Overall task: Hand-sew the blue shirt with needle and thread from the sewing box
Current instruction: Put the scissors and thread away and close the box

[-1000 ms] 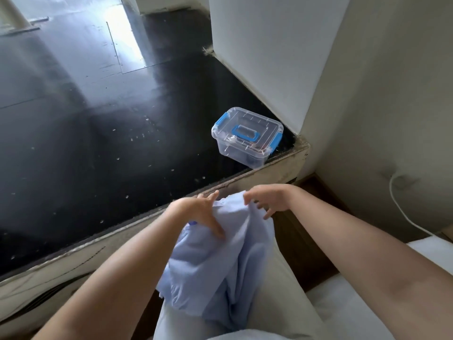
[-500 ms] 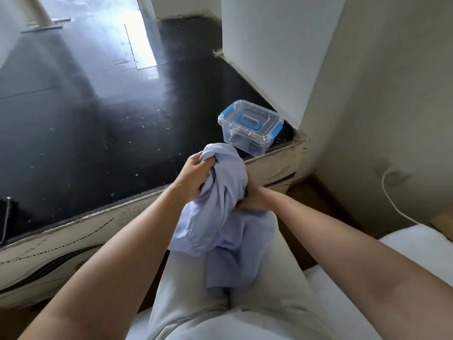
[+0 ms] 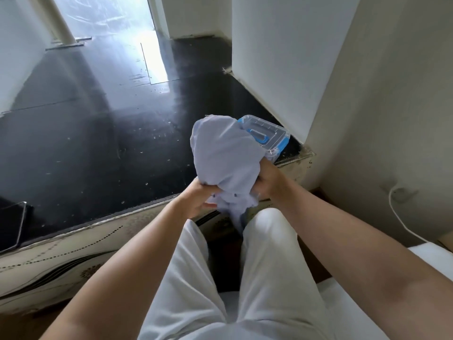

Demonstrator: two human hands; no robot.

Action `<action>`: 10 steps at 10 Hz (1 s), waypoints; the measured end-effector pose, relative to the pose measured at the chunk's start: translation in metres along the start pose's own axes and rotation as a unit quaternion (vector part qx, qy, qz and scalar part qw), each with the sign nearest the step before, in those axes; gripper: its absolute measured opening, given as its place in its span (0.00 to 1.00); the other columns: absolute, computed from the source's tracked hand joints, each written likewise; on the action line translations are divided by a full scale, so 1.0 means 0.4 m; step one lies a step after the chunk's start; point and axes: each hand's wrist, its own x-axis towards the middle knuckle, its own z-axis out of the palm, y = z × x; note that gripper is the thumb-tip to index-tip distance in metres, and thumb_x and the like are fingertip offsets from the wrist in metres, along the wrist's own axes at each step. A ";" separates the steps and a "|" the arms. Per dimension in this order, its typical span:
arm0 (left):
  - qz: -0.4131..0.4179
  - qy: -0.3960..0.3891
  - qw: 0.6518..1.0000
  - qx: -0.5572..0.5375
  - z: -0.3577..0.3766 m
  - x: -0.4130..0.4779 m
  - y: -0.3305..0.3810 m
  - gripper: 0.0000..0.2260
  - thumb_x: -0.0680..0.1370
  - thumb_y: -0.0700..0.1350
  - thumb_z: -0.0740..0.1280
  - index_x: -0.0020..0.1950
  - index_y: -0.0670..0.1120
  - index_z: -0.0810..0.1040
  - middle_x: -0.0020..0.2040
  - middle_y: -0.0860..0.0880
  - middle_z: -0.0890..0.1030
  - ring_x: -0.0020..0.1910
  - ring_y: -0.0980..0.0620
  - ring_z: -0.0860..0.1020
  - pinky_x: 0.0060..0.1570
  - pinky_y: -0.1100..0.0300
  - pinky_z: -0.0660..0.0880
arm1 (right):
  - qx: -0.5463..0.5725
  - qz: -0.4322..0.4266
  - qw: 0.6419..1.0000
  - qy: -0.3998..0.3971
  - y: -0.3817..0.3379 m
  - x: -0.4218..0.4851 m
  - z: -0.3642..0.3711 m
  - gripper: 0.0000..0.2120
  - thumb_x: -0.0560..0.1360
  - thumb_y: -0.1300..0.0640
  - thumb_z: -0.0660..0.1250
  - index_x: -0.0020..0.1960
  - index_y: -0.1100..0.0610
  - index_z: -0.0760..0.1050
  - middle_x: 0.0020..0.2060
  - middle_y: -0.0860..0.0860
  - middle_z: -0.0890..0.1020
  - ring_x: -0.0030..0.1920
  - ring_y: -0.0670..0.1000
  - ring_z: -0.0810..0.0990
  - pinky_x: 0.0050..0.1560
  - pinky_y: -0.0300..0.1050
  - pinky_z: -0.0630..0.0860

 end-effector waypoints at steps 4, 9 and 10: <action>0.158 -0.070 0.946 -0.274 -0.071 0.021 0.131 0.13 0.83 0.48 0.56 0.53 0.40 0.75 0.42 0.42 0.79 0.38 0.46 0.78 0.35 0.57 0.75 | -0.204 -0.053 0.975 -0.068 0.012 0.088 -0.013 0.17 0.80 0.49 0.61 0.66 0.54 0.70 0.62 0.55 0.78 0.62 0.56 0.76 0.54 0.49 0.78; 0.044 -0.190 0.876 -0.440 -0.175 0.091 0.094 0.47 0.66 0.77 0.59 0.79 0.55 0.57 0.77 0.41 0.61 0.72 0.33 0.64 0.66 0.29 0.63 | -0.018 -0.090 0.996 -0.012 0.004 0.262 0.106 0.13 0.81 0.68 0.52 0.42 0.55 0.66 0.34 0.51 0.75 0.31 0.47 0.74 0.29 0.39 0.75; 0.099 -0.119 0.893 -0.423 -0.164 0.115 0.145 0.33 0.76 0.69 0.56 0.73 0.49 0.70 0.67 0.44 0.76 0.65 0.42 0.74 0.65 0.44 0.70 | -0.064 -0.057 0.992 0.091 0.008 0.272 0.113 0.06 0.81 0.61 0.59 0.50 0.54 0.73 0.48 0.55 0.80 0.48 0.53 0.78 0.49 0.47 0.76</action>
